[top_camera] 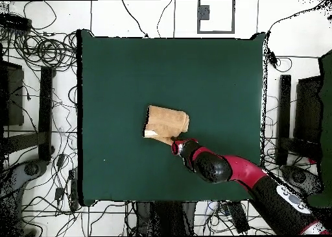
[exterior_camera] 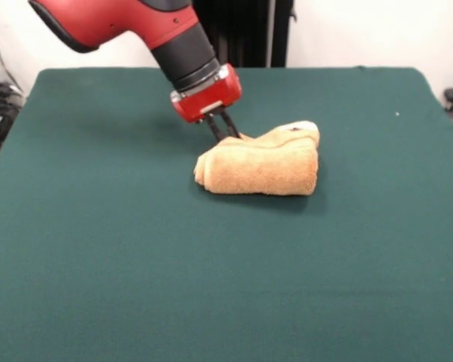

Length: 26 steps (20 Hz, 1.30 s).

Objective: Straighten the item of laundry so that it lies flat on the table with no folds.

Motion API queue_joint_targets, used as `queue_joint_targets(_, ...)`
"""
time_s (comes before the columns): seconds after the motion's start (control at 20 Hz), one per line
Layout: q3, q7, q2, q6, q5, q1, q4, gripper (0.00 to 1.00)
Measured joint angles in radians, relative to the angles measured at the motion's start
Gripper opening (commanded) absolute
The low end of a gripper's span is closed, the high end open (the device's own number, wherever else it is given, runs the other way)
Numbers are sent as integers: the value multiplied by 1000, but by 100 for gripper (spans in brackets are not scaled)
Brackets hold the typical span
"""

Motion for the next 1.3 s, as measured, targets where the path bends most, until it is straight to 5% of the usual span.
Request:
queue_joint_targets(0.75, 14, 0, 15, 4, -7, 37, 0, 0)
queue_joint_targets(1.3, 14, 0, -301, 136, 83, 121, 76, 0)
